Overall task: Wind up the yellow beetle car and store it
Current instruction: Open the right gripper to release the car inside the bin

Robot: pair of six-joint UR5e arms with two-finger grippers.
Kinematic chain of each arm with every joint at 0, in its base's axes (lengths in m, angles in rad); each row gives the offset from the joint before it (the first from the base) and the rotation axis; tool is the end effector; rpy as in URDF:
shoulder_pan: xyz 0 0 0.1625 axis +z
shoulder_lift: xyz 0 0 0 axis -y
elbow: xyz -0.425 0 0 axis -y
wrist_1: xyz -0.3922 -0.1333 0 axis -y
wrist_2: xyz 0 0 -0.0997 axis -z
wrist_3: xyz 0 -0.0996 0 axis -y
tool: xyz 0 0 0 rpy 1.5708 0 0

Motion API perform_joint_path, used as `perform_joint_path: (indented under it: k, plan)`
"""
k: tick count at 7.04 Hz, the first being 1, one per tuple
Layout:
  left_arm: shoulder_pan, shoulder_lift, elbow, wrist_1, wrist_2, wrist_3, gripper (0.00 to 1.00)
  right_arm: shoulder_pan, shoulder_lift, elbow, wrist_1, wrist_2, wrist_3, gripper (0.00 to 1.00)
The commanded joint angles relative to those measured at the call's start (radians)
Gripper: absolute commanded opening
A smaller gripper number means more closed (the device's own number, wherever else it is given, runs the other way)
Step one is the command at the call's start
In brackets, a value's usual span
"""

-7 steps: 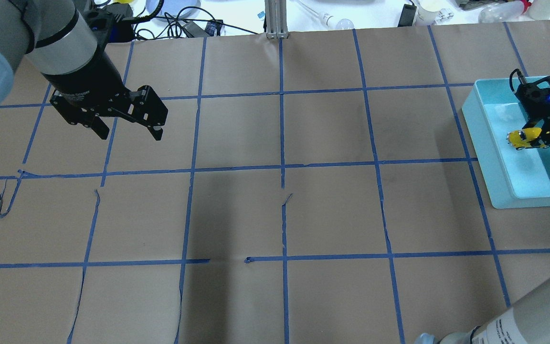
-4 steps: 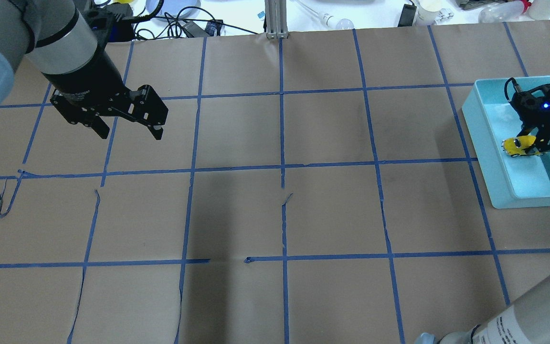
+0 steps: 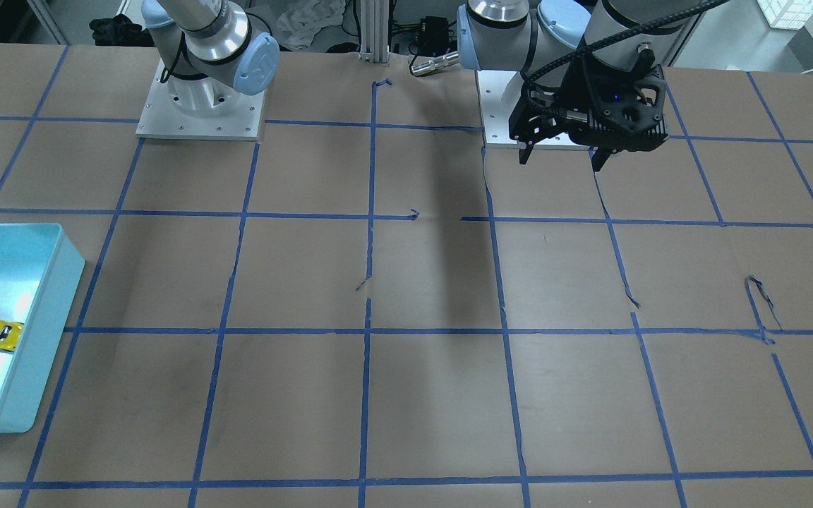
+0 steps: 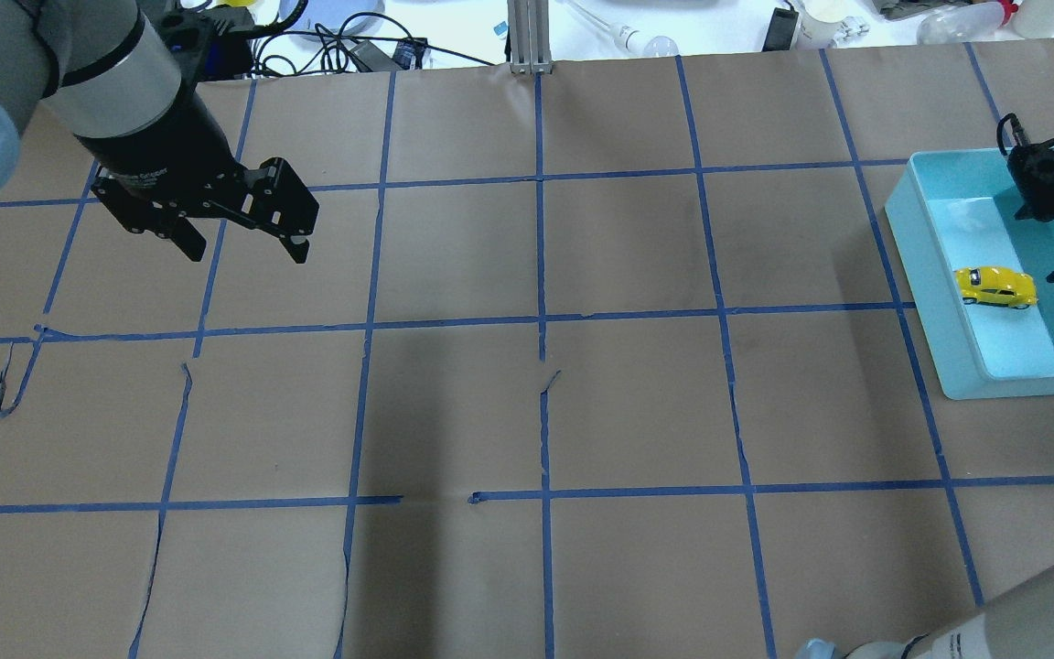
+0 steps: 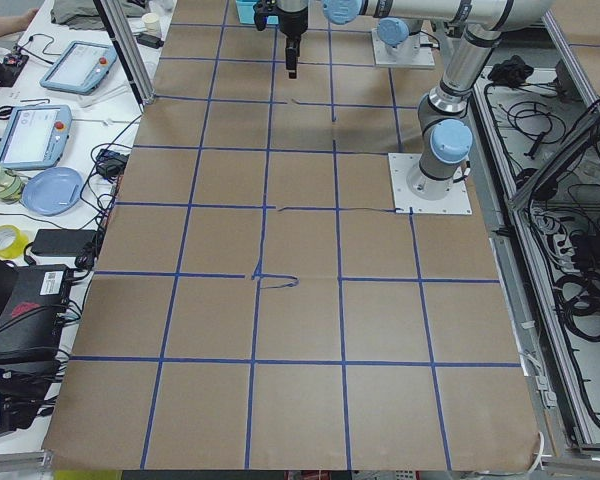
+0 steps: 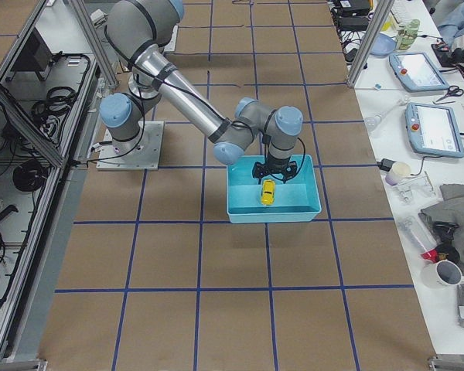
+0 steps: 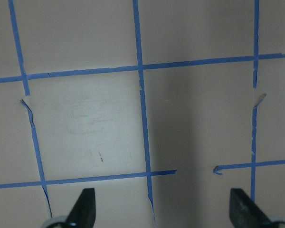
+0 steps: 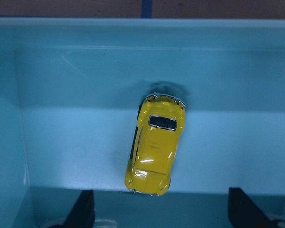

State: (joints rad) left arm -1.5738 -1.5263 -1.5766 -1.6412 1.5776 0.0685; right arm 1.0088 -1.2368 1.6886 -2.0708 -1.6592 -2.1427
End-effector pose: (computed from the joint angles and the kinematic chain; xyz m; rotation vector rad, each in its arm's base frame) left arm -0.1340 -0.4691 0.4995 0.1122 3.1334 0.0500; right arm -0.2125 -0.5711 0.2985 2.1815 -2.1646 -0.1166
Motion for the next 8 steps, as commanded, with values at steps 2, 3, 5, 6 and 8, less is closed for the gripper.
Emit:
perform_joint_path:
  k: [2, 3, 5, 6, 8]
  plan:
    - [0.002, -0.005, -0.005, 0.027, 0.070, 0.034, 1.00, 0.057, -0.168, -0.096, 0.290, 0.052, 0.221, 1.00]
    - [0.003, -0.009, -0.002, 0.029, 0.024, 0.019, 1.00, 0.097, -0.203, -0.137, 0.370, 0.053, 0.280, 1.00]
    - [0.002, -0.009, 0.001, 0.032, -0.039, 0.033, 1.00, 0.209, -0.275, -0.178, 0.468, 0.050, 0.528, 1.00]
    - [0.003, -0.009, 0.000, 0.032, -0.044, 0.045, 1.00, 0.275, -0.303, -0.178, 0.471, 0.047, 0.687, 1.00]
    - [0.003, -0.006, -0.008, 0.034, -0.037, 0.059, 1.00, 0.387, -0.311, -0.178, 0.494, 0.042, 0.896, 1.00]
